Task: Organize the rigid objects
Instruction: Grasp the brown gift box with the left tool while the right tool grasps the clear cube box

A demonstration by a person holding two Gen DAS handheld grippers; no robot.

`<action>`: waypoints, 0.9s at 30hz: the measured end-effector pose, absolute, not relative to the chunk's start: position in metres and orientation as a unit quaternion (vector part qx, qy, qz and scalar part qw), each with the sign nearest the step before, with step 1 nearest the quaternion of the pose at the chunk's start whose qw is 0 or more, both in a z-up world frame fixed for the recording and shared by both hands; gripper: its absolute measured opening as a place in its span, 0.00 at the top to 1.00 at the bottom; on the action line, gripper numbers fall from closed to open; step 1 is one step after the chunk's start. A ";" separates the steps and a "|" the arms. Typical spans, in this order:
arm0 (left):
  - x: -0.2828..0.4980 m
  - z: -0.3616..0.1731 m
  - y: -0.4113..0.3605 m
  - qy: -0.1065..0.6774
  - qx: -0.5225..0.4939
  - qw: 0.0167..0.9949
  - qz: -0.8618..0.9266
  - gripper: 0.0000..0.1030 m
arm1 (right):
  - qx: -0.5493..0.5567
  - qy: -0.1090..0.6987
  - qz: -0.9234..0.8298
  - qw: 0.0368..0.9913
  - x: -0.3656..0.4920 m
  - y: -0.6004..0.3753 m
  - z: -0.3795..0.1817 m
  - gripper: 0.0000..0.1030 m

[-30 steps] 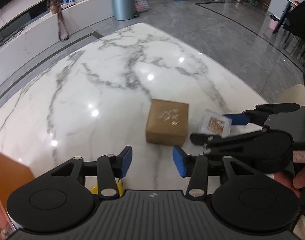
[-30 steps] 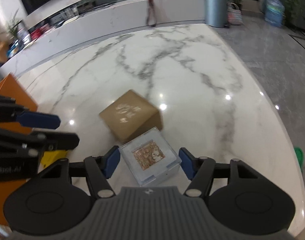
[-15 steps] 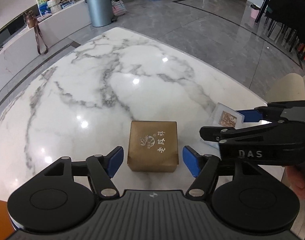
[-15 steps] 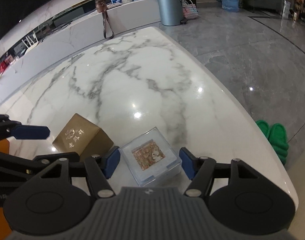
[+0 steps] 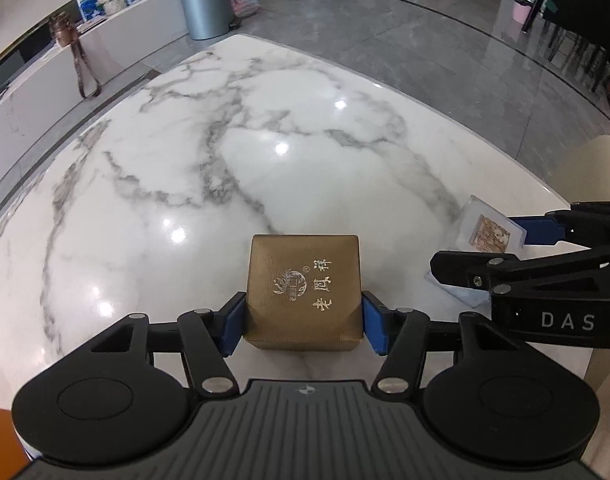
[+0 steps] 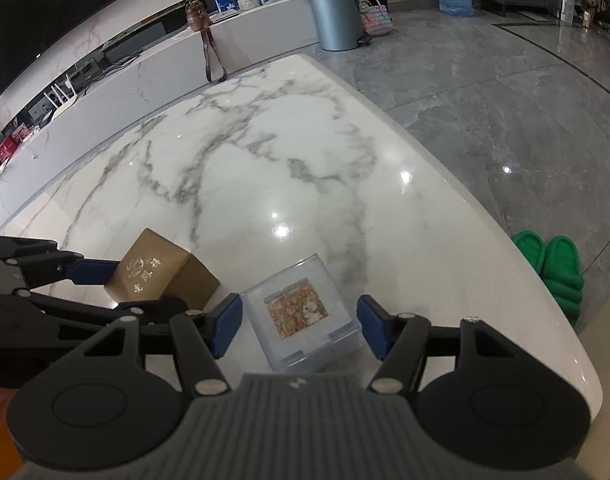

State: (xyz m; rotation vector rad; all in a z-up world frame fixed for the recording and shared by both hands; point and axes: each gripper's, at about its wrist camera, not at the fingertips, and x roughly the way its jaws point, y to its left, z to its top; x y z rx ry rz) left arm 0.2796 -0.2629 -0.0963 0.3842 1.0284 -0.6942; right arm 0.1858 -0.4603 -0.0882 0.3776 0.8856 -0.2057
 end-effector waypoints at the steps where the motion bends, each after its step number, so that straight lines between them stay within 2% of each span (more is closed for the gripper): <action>1: 0.279 -0.096 -0.261 0.482 0.176 0.798 -0.317 0.34 | 0.181 0.425 -0.097 0.882 0.185 -0.460 -0.088 0.37; 9: 0.269 -0.094 -0.235 0.538 0.142 0.791 -0.256 0.34 | 0.144 0.451 -0.071 0.878 0.189 -0.444 -0.092 0.33; 11: 0.263 -0.093 -0.230 0.551 0.135 0.786 -0.246 0.34 | 0.140 0.458 -0.071 0.875 0.189 -0.443 -0.094 0.36; 13: 0.256 -0.093 -0.227 0.556 0.135 0.783 -0.244 0.34 | 0.135 0.463 -0.071 0.873 0.188 -0.442 -0.094 0.49; 18: 0.251 -0.093 -0.225 0.545 0.132 0.790 -0.248 0.32 | 0.123 0.471 -0.040 0.873 0.188 -0.432 -0.094 0.49; 27: 0.248 -0.094 -0.222 0.537 0.104 0.803 -0.236 0.35 | 0.135 0.464 -0.039 0.875 0.189 -0.433 -0.094 0.49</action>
